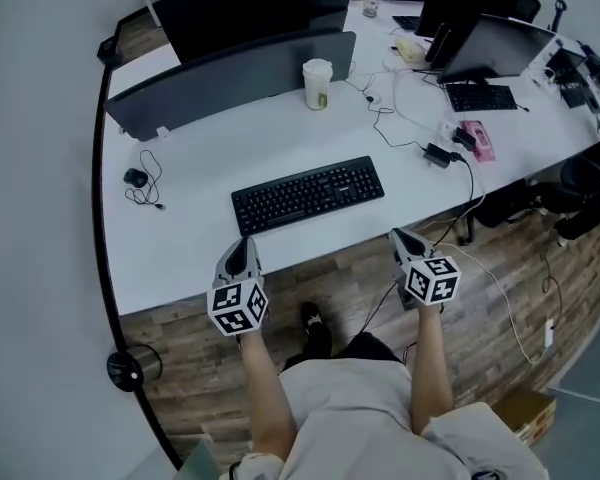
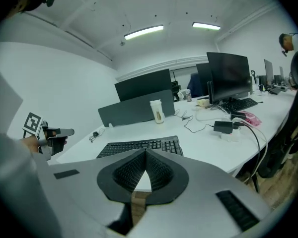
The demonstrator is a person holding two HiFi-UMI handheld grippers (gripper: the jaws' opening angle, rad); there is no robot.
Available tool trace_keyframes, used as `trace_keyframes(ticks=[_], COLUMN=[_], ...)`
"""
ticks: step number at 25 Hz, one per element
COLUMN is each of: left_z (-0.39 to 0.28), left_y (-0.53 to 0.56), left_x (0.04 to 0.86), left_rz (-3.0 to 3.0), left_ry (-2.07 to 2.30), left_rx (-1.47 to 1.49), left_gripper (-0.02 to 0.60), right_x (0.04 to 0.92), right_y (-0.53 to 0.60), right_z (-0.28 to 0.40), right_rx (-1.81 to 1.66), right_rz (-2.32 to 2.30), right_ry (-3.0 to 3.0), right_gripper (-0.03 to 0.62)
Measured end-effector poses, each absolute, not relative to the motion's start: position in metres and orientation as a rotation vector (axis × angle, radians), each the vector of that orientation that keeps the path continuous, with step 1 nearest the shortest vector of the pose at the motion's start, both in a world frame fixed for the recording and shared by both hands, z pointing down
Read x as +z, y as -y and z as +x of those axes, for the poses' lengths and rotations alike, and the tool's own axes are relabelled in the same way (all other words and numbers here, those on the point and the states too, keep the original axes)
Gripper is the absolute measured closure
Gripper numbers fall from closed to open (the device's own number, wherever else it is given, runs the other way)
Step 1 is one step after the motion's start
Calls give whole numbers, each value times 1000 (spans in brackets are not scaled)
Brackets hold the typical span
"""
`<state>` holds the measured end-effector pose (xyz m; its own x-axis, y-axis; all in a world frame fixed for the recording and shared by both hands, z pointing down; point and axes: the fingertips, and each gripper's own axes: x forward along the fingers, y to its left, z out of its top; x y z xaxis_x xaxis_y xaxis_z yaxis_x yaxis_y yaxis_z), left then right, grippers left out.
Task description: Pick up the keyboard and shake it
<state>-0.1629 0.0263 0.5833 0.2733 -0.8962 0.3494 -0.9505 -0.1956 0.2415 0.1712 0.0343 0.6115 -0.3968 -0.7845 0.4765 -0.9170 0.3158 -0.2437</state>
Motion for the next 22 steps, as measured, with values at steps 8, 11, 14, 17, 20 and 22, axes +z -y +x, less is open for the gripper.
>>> trace_keyframes(ticks=[8,11,14,17,20,22], left_z=[-180,-184,-189,-197,-203,-207], left_y=[-3,11,27,43,61,72], left_x=[615,611,606,608,614,619], left_rz=[2111,2126,2125,2105,2116,2121], left_ry=[1582,1576,1589,1612,1621,1617], left_rx=[191,212,212,213,272,329], left_gripper=[566,566,566,566,566,566], right_x=[608,602,596,600,605,606], right_y=[-18,-4,19,43,69,88], right_z=[210,212,211,203,197,197], right_rx=[730,730,724,703,730,748], right_rz=[1658,1676,1684,1642,1598,1574], right_ry=[2247,2251,2265,2274,2318,2339], right_gripper=[556,556,556,556,556,556])
